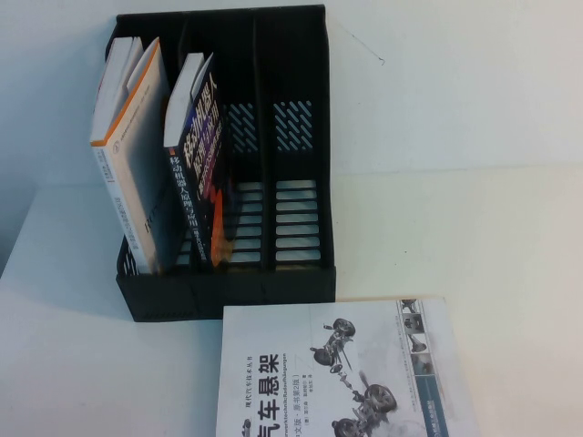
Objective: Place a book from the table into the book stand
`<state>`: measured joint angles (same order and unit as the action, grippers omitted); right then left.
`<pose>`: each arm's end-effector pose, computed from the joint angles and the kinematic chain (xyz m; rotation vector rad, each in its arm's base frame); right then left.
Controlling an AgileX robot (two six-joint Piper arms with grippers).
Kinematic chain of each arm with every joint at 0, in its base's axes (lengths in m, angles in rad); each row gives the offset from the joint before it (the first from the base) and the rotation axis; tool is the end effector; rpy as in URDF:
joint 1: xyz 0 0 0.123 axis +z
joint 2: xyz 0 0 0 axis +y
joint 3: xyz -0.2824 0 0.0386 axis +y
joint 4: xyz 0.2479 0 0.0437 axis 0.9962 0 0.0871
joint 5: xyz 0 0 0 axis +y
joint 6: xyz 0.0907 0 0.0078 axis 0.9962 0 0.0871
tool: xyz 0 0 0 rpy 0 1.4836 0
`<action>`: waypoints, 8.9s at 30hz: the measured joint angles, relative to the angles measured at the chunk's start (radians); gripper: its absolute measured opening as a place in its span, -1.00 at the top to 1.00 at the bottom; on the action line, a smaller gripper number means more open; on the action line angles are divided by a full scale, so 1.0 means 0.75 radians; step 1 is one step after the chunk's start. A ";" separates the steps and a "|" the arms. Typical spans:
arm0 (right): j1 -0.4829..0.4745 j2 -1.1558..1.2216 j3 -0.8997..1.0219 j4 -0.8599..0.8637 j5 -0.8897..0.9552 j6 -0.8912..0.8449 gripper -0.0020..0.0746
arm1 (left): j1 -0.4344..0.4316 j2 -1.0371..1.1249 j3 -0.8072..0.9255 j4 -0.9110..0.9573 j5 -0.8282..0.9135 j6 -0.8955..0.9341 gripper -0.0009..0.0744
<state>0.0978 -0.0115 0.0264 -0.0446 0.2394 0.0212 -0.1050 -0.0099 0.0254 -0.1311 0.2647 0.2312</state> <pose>0.0553 0.0045 0.1831 -0.0964 1.7352 0.0464 0.0545 -0.0089 0.1813 0.2090 1.7492 -0.0304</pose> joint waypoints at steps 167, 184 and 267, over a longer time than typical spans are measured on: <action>0.449 0.993 -1.214 -0.224 1.061 0.365 0.95 | 0.468 1.753 -0.703 -1.573 1.134 1.037 0.98; 0.449 0.821 -1.149 -0.234 1.177 0.372 0.95 | 0.477 2.189 -0.750 -1.728 0.979 1.230 -0.59; 0.449 0.821 -0.984 -0.113 0.854 0.405 0.95 | 0.287 1.561 -1.105 -1.609 1.135 0.806 0.67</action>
<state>0.4346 0.6039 -0.7117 -0.1294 0.8797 0.3248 0.1099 1.1610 -0.8033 -1.3380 1.1156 0.8357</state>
